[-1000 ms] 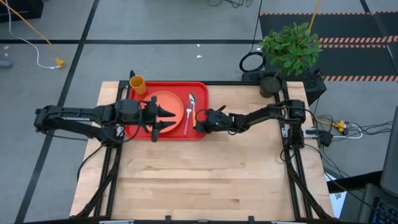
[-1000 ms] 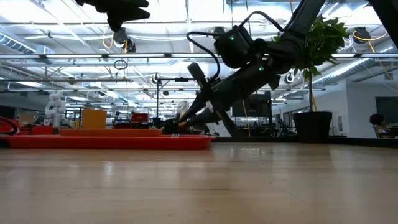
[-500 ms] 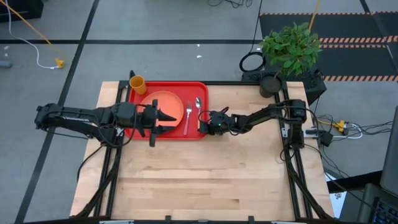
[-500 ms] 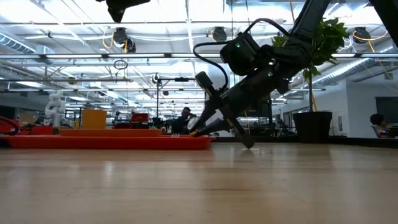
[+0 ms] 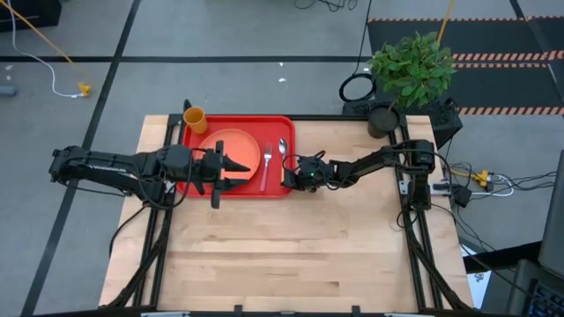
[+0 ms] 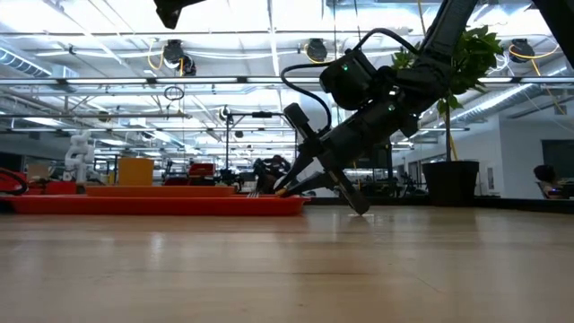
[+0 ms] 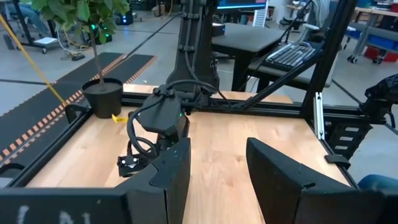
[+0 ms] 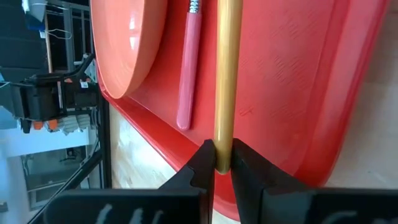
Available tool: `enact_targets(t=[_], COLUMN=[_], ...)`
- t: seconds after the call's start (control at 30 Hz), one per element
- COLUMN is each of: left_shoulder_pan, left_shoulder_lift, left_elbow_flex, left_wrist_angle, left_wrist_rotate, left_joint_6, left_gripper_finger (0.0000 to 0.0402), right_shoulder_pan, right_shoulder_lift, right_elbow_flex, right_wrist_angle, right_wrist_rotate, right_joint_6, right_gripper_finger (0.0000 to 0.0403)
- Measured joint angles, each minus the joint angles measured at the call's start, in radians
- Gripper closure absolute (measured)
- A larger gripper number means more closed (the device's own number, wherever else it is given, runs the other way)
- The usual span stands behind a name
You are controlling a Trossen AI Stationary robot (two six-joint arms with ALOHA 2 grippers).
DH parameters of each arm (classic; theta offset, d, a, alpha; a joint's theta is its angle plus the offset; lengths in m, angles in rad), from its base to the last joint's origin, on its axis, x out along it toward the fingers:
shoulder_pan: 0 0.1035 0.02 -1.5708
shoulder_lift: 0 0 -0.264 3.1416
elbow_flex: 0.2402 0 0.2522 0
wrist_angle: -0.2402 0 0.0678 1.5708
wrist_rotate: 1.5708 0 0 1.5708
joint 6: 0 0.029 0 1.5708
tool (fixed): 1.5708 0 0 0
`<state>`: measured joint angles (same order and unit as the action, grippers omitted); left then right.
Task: Pick and place plate/cup/fork/spoon on tray
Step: Put the orange spoon on the red serving tray to right of the pink fork
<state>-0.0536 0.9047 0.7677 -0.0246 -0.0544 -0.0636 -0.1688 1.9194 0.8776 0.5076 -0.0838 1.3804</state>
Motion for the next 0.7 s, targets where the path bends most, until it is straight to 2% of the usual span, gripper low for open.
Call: enact_targets(t=[0.17, 0.47, 0.7], left_shoulder_pan=[0.0, 0.0, -0.007], left_shoulder_lift=[0.0, -0.003, -0.003], left_elbow_flex=[0.0, 0.0, 0.0], left_wrist_angle=[0.005, 0.011, 0.007], left_wrist_rotate=[0.0, 0.002, 0.003], left_joint_6=[0.008, 0.026, 0.026], left_gripper_finger=[0.0245, 0.0245, 0.0245], right_shoulder_pan=[0.0, 0.0, 0.013], right_shoulder_lift=[0.0, 0.001, -0.032], right_elbow_flex=[0.0, -0.001, -0.005], right_wrist_angle=[-0.011, -0.01, -0.013], right_wrist_rotate=[0.005, 0.007, 0.009], right_joint_6=[-0.001, -0.002, -0.007], right_gripper_finger=[0.0369, 0.0302, 0.0273])
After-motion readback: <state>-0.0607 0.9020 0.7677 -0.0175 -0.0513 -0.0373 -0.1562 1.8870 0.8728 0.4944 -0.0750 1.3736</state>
